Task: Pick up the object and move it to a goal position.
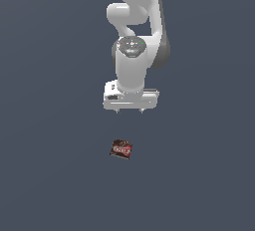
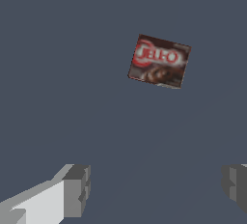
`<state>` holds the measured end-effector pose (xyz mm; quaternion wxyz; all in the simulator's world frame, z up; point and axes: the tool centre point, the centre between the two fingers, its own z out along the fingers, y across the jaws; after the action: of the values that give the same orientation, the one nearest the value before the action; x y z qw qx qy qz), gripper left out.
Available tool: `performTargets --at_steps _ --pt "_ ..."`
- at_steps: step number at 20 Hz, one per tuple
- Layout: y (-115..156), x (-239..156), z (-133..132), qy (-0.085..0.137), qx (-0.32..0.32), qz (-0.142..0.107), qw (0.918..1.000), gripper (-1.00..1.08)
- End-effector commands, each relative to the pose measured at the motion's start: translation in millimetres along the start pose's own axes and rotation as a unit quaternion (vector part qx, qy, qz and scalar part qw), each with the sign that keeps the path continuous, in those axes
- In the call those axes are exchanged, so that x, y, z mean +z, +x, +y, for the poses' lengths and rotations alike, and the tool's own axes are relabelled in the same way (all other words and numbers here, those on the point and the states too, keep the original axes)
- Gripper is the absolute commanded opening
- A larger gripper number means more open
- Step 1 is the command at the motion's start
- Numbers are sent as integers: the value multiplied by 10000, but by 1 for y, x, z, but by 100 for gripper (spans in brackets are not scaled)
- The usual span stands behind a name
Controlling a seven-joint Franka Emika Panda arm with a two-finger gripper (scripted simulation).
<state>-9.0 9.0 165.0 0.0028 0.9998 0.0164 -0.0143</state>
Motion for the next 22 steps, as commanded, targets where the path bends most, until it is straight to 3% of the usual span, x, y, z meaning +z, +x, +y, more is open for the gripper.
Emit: performTargets --at_steps 1,14,22 --pt "0 0 1 -3 -2 -1 10000 100" --pt "11 7 3 -29 -599 1 9982 100" --pt "28 19 6 -55 -1490 3 9888 100"
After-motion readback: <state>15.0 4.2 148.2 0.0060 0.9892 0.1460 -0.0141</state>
